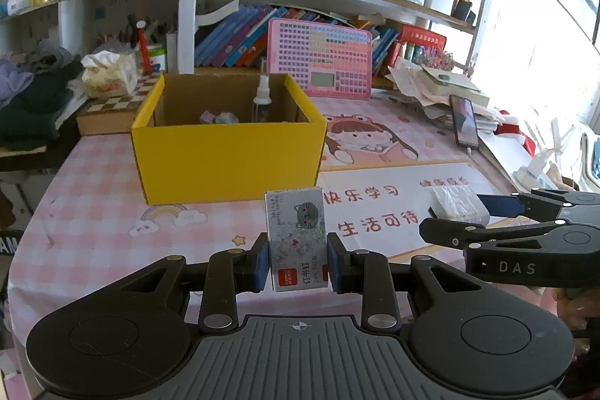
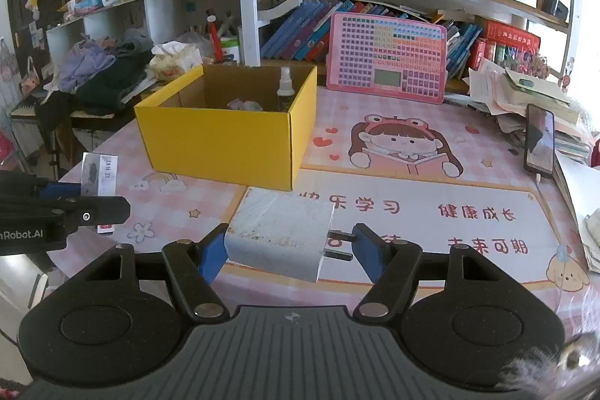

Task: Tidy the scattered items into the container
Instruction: 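Carry the card in the left tool while the right tool carries the charger toward the box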

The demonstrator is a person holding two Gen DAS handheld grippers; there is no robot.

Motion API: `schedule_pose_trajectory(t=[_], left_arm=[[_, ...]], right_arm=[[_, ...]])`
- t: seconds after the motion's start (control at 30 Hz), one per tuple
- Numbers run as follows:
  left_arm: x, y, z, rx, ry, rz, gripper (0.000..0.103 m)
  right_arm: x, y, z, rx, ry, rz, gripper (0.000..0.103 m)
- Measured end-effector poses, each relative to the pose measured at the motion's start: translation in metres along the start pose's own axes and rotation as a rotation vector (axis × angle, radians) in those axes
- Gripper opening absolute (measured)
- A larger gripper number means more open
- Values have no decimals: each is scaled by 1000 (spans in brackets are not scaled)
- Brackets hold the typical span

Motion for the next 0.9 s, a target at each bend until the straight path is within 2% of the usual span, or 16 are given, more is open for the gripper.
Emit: schedule_pose_trajectory(t=[0.33, 0.57, 0.9], left_arm=[[-10, 13, 2, 26, 14, -20, 29], [-28, 23, 5, 42, 60, -59, 29], [-42, 12, -10, 61, 64, -75, 29]], right_arm=[[-13, 2, -4, 11, 17, -14, 68], [-38, -3, -10, 18, 66, -62, 68], [-48, -28, -31, 42, 120, -95, 68]])
Point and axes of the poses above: each gripper's, at about its wrist camera, not at the fingertips, and y roughly against the way its jaws point, x to its right, z to its underside, the point moved 3 cm from there along -y, roughly the way its jaws point, and after that the axes turned 13 degrees about z, right-handed, at the moved point
